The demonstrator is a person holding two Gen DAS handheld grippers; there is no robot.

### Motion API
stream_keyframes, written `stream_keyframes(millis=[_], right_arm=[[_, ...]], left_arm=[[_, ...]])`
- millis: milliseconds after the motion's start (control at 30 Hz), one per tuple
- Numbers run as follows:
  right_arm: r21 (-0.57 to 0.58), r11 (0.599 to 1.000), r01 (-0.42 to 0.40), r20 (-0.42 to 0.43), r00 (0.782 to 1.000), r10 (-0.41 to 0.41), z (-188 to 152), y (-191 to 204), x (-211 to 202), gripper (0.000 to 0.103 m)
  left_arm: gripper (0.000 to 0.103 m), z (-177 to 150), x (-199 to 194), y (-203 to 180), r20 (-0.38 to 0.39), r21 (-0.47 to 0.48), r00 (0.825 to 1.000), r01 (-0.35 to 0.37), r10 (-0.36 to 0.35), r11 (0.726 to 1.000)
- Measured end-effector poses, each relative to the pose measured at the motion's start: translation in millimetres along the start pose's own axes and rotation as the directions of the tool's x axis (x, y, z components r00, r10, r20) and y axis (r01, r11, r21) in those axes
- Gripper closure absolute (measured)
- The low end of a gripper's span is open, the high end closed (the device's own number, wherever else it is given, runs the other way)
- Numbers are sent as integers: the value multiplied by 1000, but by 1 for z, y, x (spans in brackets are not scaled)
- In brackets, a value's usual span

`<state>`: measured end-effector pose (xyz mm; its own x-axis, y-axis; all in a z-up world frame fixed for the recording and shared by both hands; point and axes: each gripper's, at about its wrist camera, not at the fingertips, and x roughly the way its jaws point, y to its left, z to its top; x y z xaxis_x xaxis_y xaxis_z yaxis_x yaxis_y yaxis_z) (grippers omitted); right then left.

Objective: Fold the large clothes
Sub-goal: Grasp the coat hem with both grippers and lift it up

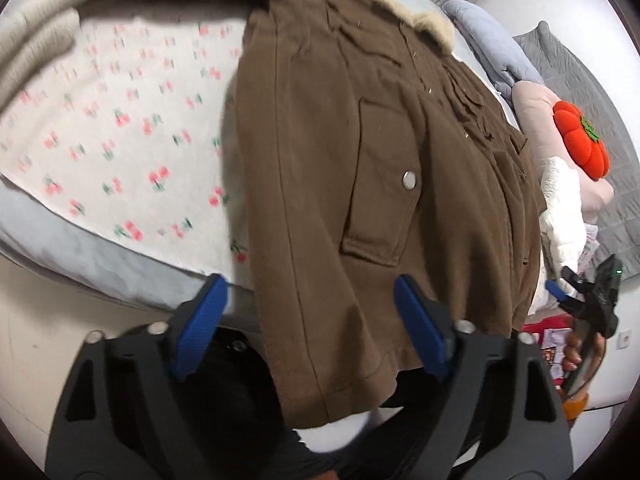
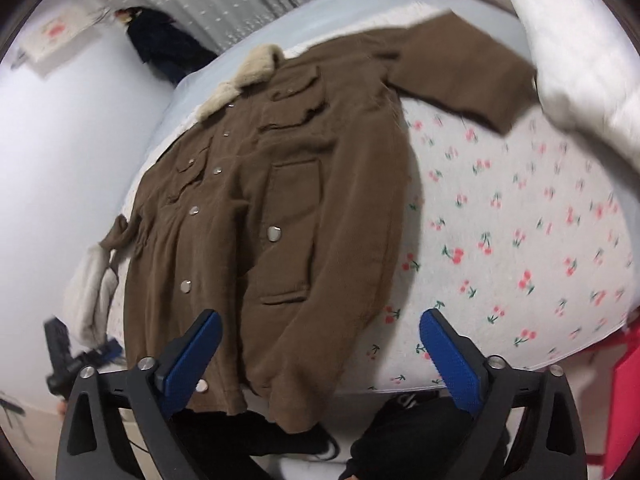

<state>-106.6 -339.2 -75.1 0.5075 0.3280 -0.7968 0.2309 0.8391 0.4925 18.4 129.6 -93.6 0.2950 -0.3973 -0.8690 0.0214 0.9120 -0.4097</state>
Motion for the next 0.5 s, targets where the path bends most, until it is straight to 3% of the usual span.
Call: stream_keyframes(millis=[200,267,333,433,500], right_arm=[[37,997,-68,-83,994,71,-2,2,39,20],[43,994,-99,-100,990,102,-3,5,47,23],[67,989,-130,-107,985,137,-4,4,56,24],[76,986,-147,-75,985,152,-4,3,48,32],[61,983,-174,-45,983,177,-1,7,34,33]], left_arm=[[55,-7,28,-2,-61,-25,997,51,-52,998],[67,-8,32,-7,-57,-13,998,36,-36,999],[92,-11,26,-14,-22,21,1000,-5,6,1000],[95,-12,-9,-20,99,46,995,19,-24,999],[96,-11,-43,-24,202,53,979,21,-32,998]])
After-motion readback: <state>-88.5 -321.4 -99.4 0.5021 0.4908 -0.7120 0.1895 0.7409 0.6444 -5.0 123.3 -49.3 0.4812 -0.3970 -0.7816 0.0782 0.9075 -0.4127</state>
